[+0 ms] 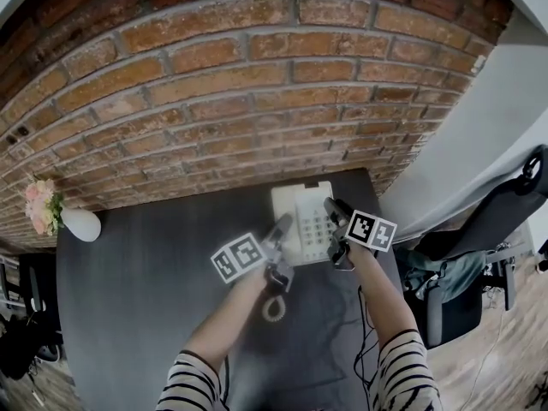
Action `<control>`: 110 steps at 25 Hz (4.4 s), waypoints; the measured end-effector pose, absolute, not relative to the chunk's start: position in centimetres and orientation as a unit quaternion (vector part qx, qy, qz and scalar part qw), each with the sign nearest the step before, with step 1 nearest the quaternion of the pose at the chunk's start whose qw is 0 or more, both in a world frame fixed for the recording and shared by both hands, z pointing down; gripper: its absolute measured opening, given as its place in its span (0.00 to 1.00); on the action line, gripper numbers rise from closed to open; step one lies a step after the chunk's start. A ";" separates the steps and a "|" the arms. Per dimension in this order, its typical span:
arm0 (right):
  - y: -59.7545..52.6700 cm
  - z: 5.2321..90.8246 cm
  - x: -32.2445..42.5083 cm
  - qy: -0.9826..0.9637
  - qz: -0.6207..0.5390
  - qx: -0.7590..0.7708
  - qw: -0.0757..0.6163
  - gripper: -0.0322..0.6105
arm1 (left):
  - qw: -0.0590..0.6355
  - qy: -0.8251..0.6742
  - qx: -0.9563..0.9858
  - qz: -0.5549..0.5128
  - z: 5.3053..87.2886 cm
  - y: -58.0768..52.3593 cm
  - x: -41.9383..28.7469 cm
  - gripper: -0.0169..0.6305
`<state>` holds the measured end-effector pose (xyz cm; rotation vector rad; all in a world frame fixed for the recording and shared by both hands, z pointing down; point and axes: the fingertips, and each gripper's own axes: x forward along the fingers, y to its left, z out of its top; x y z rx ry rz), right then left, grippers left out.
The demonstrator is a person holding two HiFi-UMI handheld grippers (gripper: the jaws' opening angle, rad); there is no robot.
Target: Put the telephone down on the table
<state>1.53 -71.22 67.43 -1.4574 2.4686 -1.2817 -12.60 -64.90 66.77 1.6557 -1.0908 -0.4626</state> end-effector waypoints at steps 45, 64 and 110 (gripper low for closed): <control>-41.2 57.7 5.2 0.819 -0.345 -0.458 0.026 0.05 | 0.244 -0.530 0.812 -0.023 55.1 -40.0 -8.7 0.03; -23.4 57.1 8.8 0.827 -0.344 -0.443 0.024 0.05 | 0.214 -0.561 0.800 0.000 55.2 -21.8 -6.5 0.03; -4.5 59.7 12.1 0.835 -0.333 -0.437 -0.021 0.05 | 0.224 -0.566 0.793 0.010 57.7 -1.4 -4.6 0.03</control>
